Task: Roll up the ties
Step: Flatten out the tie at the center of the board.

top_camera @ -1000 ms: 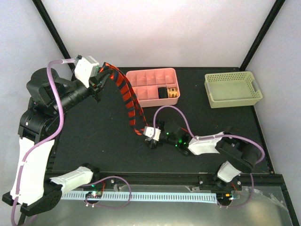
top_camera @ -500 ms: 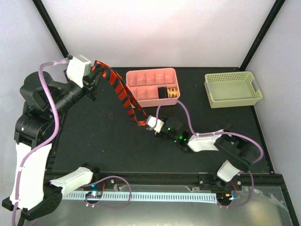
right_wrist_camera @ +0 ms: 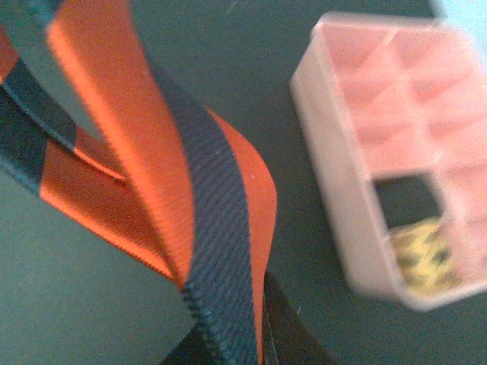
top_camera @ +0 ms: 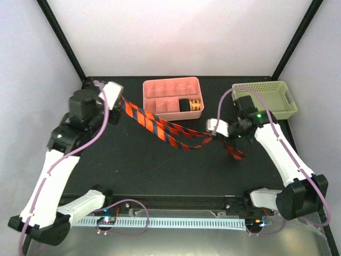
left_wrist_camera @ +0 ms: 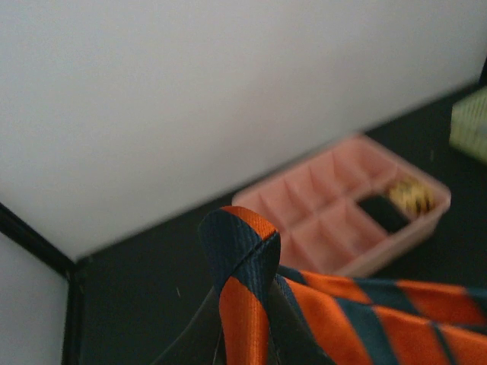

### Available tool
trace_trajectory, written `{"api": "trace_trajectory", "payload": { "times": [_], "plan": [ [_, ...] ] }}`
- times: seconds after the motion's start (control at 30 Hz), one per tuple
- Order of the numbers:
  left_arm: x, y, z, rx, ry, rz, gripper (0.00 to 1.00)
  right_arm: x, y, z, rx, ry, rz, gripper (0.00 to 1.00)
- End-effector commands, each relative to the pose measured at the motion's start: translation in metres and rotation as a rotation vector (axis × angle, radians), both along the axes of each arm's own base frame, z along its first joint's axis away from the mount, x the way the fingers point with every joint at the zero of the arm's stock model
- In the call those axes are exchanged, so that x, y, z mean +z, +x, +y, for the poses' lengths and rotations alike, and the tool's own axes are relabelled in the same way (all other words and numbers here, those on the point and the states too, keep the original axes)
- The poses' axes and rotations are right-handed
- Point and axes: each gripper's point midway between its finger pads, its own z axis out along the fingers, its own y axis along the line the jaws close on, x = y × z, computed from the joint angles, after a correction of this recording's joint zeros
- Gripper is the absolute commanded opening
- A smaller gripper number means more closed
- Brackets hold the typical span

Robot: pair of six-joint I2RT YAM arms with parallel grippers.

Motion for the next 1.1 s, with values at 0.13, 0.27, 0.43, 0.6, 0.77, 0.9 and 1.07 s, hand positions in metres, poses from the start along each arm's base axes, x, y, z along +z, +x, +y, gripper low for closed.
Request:
{"api": "trace_trajectory", "payload": {
  "times": [0.13, 0.27, 0.43, 0.6, 0.77, 0.9, 1.07],
  "plan": [
    [-0.139, 0.002, 0.028, 0.065, 0.175, 0.341, 0.01, -0.083, -0.134, -0.124, 0.107, -0.521, 0.434, 0.02],
    [-0.199, -0.001, 0.056, 0.111, 0.255, 0.496, 0.02, -0.104, -0.138, -0.12, 0.124, -0.514, 0.64, 0.02],
    [-0.269, -0.013, 0.083, 0.122, 0.261, 0.717, 0.01, -0.137, -0.113, -0.092, 0.143, -0.488, 0.926, 0.02],
    [-0.304, -0.024, 0.094, 0.105, 0.303, 0.755, 0.02, -0.176, -0.101, -0.067, 0.205, -0.569, 0.925, 0.02],
    [-0.329, -0.026, 0.111, 0.145, 0.317, 0.795, 0.01, -0.185, -0.075, -0.049, 0.188, -0.568, 0.9, 0.08],
    [-0.341, -0.025, 0.122, 0.171, 0.309, 0.827, 0.01, -0.176, -0.05, -0.043, 0.119, -0.541, 0.745, 0.34],
    [-0.348, -0.022, 0.134, 0.209, 0.296, 0.843, 0.02, -0.152, -0.023, -0.061, -0.029, -0.52, 0.55, 0.62]
  ]
}}
